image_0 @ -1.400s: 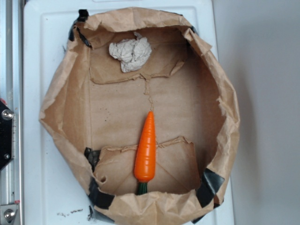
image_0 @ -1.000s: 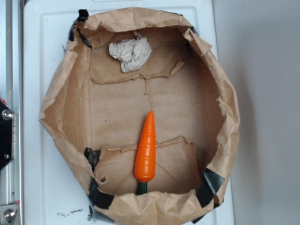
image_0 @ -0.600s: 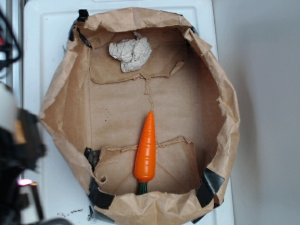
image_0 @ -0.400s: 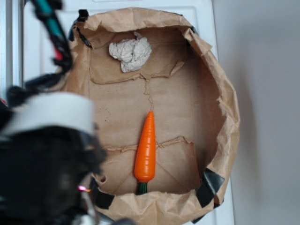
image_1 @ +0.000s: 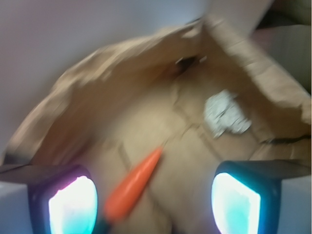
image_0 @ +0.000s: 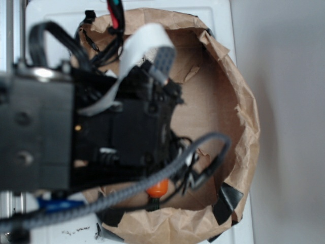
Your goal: Grab the white paper.
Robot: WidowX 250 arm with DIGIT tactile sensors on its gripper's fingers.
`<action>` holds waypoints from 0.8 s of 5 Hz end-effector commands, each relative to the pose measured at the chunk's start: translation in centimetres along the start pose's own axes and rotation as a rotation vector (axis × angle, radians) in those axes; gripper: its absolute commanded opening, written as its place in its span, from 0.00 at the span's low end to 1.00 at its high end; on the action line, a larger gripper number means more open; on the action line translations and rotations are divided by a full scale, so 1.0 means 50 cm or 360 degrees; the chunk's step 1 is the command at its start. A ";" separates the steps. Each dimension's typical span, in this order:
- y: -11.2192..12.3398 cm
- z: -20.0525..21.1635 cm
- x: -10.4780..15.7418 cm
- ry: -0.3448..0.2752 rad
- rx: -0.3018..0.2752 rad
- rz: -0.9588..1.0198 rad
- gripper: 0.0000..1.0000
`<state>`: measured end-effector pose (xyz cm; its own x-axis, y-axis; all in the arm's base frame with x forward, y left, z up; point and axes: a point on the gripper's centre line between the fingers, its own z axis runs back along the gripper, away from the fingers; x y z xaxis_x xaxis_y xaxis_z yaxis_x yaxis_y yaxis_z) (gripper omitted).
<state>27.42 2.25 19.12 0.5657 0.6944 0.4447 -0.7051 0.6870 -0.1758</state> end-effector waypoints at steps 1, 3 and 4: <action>0.097 -0.023 0.026 -0.0263 0.0347 0.0224 1.00; 0.109 -0.052 0.003 -0.0112 0.0450 0.0271 1.00; 0.109 -0.052 0.003 -0.0112 0.0450 0.0271 1.00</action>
<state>25.54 5.48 13.40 0.4328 0.7705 0.4679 -0.8797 0.4745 0.0324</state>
